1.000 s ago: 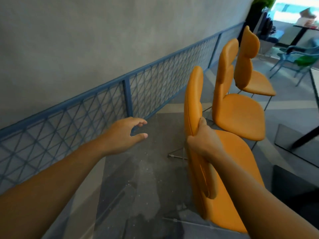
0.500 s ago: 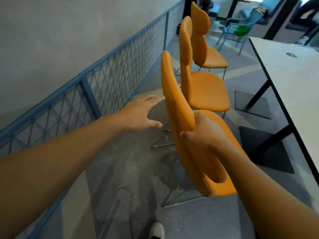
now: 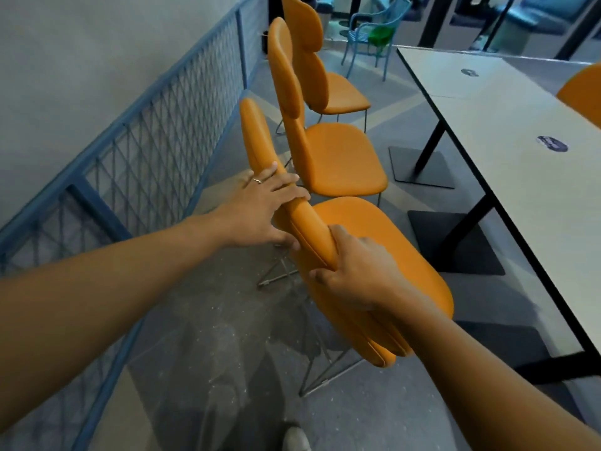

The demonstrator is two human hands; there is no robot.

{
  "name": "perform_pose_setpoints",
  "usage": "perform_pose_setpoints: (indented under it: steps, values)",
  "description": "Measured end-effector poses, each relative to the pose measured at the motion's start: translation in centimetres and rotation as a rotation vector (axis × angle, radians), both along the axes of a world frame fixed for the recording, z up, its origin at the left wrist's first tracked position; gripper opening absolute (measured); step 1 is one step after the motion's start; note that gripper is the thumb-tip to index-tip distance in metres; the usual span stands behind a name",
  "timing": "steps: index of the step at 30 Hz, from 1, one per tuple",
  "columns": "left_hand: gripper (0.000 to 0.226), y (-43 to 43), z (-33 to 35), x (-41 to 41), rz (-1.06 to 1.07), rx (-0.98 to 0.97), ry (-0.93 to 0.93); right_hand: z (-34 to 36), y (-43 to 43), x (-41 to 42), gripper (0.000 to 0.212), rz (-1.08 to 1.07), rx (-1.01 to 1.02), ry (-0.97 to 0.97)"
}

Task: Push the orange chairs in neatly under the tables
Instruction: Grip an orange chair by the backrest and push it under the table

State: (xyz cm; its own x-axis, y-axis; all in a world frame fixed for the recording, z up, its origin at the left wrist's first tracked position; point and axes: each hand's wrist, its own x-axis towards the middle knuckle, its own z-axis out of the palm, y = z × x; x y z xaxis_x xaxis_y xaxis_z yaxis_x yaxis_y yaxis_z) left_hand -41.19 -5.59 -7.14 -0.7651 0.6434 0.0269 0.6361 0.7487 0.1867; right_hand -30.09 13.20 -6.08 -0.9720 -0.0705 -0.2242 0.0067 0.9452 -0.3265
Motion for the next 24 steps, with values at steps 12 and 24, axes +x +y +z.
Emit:
perform_pose_setpoints:
  steps: [12, 24]
  values:
    - [0.097, -0.1, -1.2, -5.2, -0.287, 0.083, 0.18, -0.6, -3.3, 0.2, 0.049, -0.339, 0.229, 0.081]
    - [0.077, 0.2, -1.9, -7.4, -0.491, 0.129, 0.267, -0.6, -4.2, 0.3, 0.058, -0.504, 0.293, 0.077]
